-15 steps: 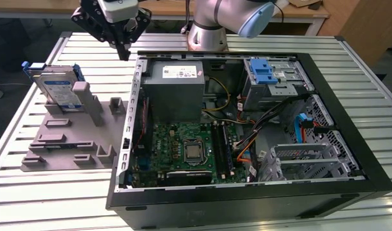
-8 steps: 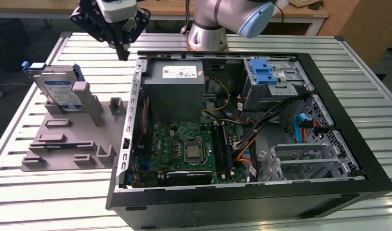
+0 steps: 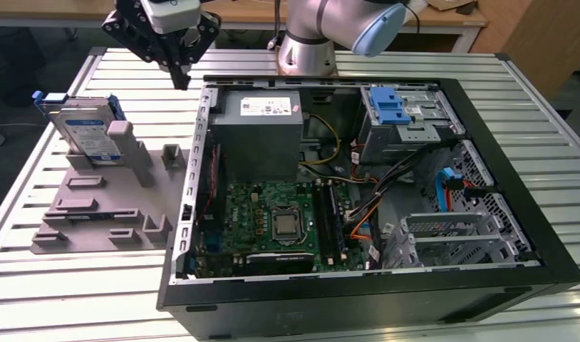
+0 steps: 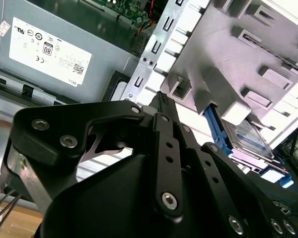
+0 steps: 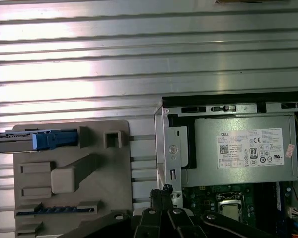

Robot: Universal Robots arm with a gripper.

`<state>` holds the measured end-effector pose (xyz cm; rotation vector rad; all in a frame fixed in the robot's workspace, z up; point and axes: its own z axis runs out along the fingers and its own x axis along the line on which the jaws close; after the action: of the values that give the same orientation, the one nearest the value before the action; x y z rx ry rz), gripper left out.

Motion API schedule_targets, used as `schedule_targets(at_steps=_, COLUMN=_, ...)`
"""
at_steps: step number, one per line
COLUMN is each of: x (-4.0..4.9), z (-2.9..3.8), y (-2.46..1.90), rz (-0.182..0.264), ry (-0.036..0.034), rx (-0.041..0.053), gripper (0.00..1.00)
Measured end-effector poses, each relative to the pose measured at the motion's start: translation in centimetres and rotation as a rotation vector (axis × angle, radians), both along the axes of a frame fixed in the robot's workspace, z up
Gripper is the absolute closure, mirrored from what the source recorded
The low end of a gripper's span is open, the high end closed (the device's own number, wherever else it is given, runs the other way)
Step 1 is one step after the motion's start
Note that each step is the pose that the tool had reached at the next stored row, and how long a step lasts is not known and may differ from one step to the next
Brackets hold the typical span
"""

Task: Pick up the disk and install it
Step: 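Reach for the disk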

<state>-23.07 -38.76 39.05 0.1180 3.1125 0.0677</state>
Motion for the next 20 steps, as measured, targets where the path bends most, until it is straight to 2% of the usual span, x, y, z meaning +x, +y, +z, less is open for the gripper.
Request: schedule_targets(at_steps=20, x=-0.42, z=-0.02, y=0.0, rz=0.0, ry=0.0, rx=0.0, gripper=0.89)
